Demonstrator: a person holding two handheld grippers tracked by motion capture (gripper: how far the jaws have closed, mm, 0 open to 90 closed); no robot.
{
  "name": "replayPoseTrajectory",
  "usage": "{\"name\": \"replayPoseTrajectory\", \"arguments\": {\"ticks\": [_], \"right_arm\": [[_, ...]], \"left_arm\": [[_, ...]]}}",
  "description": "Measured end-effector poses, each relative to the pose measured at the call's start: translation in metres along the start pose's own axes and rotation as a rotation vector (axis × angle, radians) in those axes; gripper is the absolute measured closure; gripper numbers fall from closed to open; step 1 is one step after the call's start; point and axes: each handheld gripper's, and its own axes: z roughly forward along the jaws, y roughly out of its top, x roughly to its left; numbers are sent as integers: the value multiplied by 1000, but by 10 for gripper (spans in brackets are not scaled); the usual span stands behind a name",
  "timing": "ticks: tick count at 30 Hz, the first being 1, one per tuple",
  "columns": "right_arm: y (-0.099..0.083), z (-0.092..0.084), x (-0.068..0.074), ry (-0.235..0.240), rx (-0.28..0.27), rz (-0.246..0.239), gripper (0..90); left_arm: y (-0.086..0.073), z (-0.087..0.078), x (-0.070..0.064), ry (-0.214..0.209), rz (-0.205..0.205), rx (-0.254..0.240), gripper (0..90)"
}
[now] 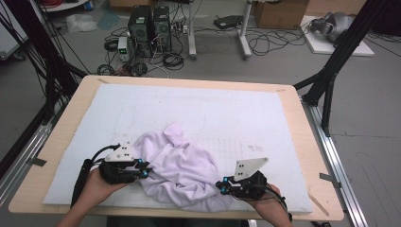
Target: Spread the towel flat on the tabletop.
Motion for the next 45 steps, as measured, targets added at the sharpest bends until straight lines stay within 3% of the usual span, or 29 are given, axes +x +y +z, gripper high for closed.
{"name": "replayPoseTrajectory", "arguments": {"ticks": [3, 5, 6, 7, 8, 9, 11, 13, 14, 15, 16, 17, 18, 21, 25, 31, 34, 36, 37, 39, 42, 45], "right_arm": [[10, -3, -11, -38, -60, 25, 721], [20, 4, -24, -75, -65, 33, 671], [26, 15, -35, -101, -44, 31, 645], [26, 15, -35, -101, -44, 31, 645], [29, 32, -49, -99, -37, 47, 613], [29, 32, -49, -99, -37, 47, 613], [28, 55, -68, -126, 33, 82, 570], [27, 61, -72, -133, 45, 99, 562], [23, 69, -78, -127, 79, 112, 565], [23, 69, -78, -127, 79, 112, 565], [21, 74, -79, -118, 116, 103, 661], [20, 75, -78, -107, 130, 90, 661], [20, 75, -78, -107, 130, 90, 728], [20, 71, -72, -120, 136, 53, 851], [10, 57, -62, -136, 131, 46, 865], [-15, 14, -33, -169, 96, 71, 869], [-21, -2, -15, -159, 86, 80, 868], [-19, -5, 0, -107, 96, 57, 854], [-19, -5, 0, -107, 96, 57, 854], [-11, -7, 2, -98, 71, 32, 778], [5, -9, -8, -116, 14, 36, 681], [17, -1, -28, -131, 5, 38, 616]], "left_arm": [[3, -3, 6, 21, -15, -18, 590], [6, -1, 13, 50, -20, -19, 560], [6, 1, 17, 61, -21, -14, 557], [7, 4, 22, 71, -22, -2, 557], [7, 8, 26, 83, -26, 11, 557], [7, 12, 31, 93, -35, 25, 557], [5, 20, 39, 111, -52, 45, 558], [3, 29, 45, 106, -69, 67, 557], [2, 33, 47, 100, -77, 76, 562], [0, 38, 47, 95, -82, 89, 562], [-1, 42, 48, 89, -77, 107, 626], [-2, 46, 47, 79, -75, 122, 691], [-2, 48, 45, 79, -57, 126, 691], [1, 47, 40, 79, -27, 123, 833], [0, 40, 37, 84, -33, 97, 859], [-2, 25, 30, 73, -27, 59, 867], [-3, 20, 24, 58, -23, 45, 866], [-2, 19, 21, 60, -19, 45, 815], [-2, 18, 21, 67, -21, 44, 815], [-1, 17, 22, 82, -43, 38, 663], [-1, 14, 24, 101, -68, 26, 561], [-4, 13, 27, 107, -83, 33, 532]]}}
